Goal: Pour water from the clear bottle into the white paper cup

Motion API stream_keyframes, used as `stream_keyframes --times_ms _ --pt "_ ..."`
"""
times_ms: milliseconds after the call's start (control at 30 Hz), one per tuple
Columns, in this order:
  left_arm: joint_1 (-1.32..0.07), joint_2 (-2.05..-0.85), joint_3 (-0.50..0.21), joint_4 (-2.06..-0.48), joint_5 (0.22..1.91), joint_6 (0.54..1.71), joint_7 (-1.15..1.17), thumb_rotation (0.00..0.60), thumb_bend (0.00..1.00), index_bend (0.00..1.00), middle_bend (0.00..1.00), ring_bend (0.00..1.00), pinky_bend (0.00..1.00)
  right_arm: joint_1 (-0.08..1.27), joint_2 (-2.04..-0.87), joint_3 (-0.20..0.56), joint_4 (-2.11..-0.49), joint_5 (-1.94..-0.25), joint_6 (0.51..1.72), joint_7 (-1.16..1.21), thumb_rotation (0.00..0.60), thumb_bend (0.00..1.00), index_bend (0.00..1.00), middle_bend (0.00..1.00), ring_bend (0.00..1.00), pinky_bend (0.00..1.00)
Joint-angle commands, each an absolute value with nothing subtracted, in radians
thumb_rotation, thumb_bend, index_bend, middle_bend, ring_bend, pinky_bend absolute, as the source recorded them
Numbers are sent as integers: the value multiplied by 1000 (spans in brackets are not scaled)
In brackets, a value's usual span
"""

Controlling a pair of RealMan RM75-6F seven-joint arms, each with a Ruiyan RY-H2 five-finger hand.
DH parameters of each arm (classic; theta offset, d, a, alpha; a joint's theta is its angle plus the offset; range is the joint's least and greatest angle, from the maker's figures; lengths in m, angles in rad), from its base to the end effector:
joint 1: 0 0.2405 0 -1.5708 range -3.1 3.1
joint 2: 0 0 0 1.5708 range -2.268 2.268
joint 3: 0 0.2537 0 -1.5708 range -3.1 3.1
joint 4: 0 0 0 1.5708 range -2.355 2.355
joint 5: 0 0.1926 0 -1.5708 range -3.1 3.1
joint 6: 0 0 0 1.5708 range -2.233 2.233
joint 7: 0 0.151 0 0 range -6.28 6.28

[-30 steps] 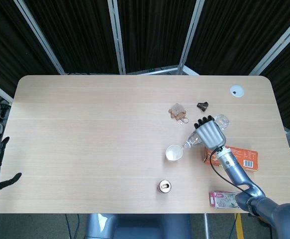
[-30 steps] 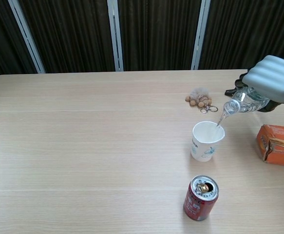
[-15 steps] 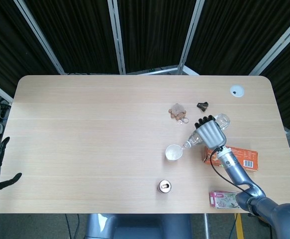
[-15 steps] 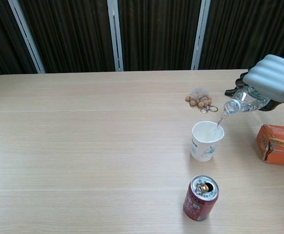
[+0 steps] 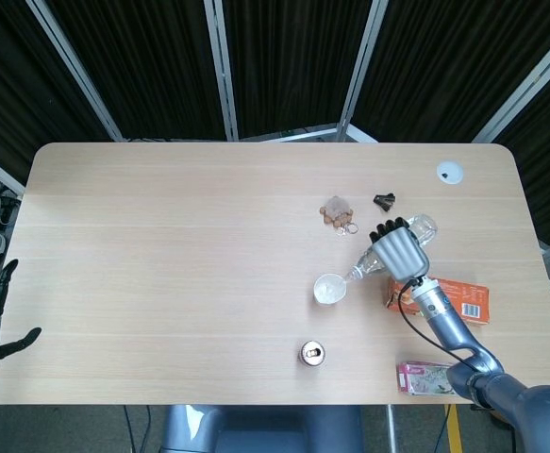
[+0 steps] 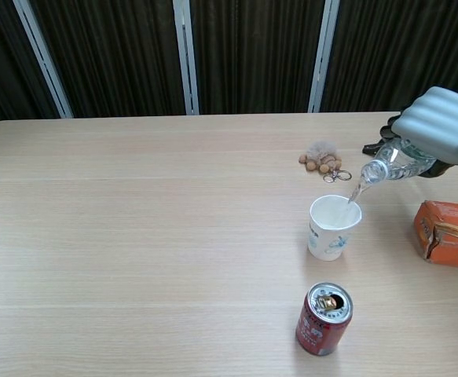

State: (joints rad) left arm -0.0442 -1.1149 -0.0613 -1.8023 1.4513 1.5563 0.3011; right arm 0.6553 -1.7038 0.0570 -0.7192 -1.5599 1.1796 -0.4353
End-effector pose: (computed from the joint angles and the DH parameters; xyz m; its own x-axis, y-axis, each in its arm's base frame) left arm -0.2771 0.1739 0.1749 0.4974 -0.0341 0.8668 0.8661 0.0755 -0.4941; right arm -0.2411 -0.3729 0.0277 0.8898 0.2598 0.3753 -0.2803 -0.3379 0.8985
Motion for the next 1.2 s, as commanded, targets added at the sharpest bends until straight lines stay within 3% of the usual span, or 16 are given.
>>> stream_keyframes --times_ms 33,367,800,1067,1200 --pt "-44 -1115 -61 -1802 1451 1556 301 600 0 0 0 0 0 655 -1704 58 -717 -1559 1179 -432 600 674 497 637 558 499" --pt "-45 -1114 -61 -1803 1450 1554 301 600 0 0 0 0 0 655 -1703 71 -738 -1547 1181 -368 600 675 498 637 559 499" --pt "-49 -1114 -59 -1804 1445 1541 300 600 0 0 0 0 0 664 -1644 144 -916 -1462 1122 -146 600 680 498 637 558 499" --pt "-53 -1110 -61 -1805 1435 1530 294 600 0 0 0 0 0 680 -1612 214 -1023 -1385 1046 141 600 687 497 638 558 499" --pt "-58 -1108 -61 -1806 1425 1516 295 600 0 0 0 0 0 692 -1610 222 -1033 -1376 960 447 600 688 497 638 558 499"
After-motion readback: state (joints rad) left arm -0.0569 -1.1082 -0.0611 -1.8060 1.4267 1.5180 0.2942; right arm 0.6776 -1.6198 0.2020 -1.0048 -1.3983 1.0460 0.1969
